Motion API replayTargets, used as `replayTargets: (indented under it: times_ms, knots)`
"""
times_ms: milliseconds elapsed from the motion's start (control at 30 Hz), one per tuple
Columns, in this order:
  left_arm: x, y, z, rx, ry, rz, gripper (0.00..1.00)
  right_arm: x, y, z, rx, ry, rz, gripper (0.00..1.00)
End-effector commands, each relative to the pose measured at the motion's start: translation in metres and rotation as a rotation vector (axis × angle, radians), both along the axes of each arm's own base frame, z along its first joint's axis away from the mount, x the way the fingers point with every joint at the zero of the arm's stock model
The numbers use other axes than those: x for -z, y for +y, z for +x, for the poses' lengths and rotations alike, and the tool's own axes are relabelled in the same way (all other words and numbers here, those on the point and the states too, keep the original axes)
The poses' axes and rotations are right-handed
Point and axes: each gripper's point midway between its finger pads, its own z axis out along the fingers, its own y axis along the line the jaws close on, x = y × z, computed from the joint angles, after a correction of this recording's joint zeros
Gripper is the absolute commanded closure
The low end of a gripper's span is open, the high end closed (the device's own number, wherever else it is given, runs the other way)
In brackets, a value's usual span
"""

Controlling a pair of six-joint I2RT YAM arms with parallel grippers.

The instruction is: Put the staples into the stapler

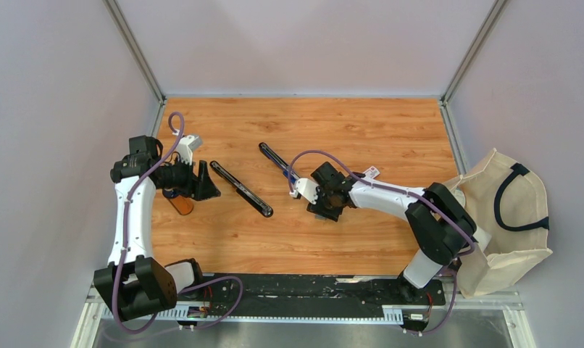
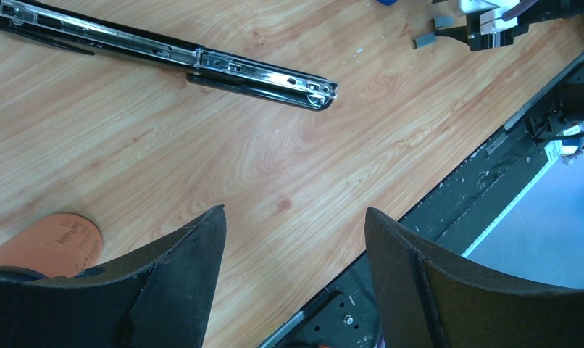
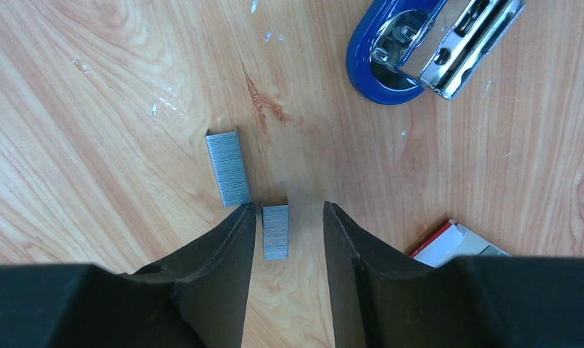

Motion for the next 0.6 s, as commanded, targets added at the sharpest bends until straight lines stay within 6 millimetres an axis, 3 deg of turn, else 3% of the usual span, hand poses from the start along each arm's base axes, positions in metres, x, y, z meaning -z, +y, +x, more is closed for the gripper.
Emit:
replayTargets:
  times_ms: [0, 567]
  knots:
    - [-0.003, 0.0, 0.002, 0.002, -0.034, -0.004, 0.22, 0.012, -0.002, -0.01, 0.005, 0.074, -0.018, 0.58]
    - [-0.003, 0.0, 0.002, 0.002, -0.039, -0.001, 0.22, 0.018, -0.011, -0.019, 0.023, 0.202, -0.011, 0.66]
